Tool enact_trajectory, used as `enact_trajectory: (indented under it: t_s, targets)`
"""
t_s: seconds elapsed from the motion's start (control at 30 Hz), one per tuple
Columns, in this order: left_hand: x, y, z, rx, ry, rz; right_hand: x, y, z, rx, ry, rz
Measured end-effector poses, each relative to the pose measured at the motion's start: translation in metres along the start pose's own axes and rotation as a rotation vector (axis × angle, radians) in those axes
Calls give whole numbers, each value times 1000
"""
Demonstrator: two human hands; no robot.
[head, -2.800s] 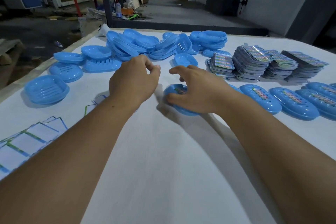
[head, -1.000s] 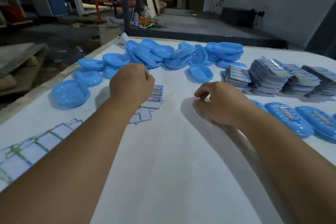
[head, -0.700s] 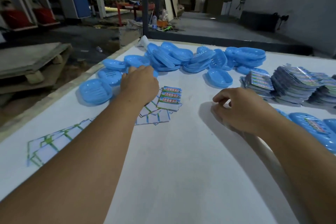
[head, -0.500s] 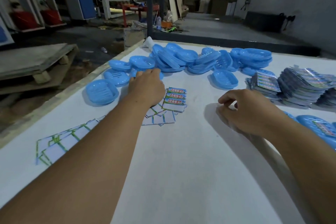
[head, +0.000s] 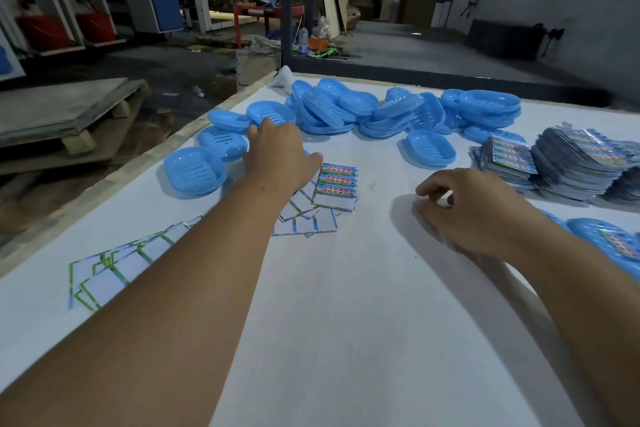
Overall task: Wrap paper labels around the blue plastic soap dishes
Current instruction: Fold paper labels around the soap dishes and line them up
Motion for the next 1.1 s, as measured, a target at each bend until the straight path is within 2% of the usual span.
enact_trajectory:
  t_s: [0.33, 0.47, 0.53, 0.63, 0.77, 0.87, 0.97, 1.1]
  targets:
    - [7, 4, 4, -13, 113, 84, 0, 0, -1, -13, -4, -14]
    - [23, 9, 13, -113, 245, 215, 3, 3, -1, -16, -22, -13]
    - [26, 14, 23, -181, 336, 220, 7, 3, -2, -5, -37, 16]
    - [25, 23, 37, -264, 443, 123, 15, 4, -8, 35, -89, 100]
    - [22, 38, 60, -415, 571, -91, 23, 5, -9, 66, -223, 154]
    - [15, 56, 77, -505, 643, -308, 20, 8, -14, 161, -311, 15]
    - [8, 72, 89, -555, 682, -489, 12, 12, -18, 206, -287, -124]
    - [5, 78, 92, -529, 766, -638, 6, 10, -13, 150, -291, -221]
Point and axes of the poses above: each hand's wrist, its own y-axis away from the middle knuckle, its own x-axis out of the back of the hand, z = x × y, the point moved 6 cm from there along -y, towards the middle knuckle, and after that the axes turned 1 degree about -z, right-handed, at the moved point
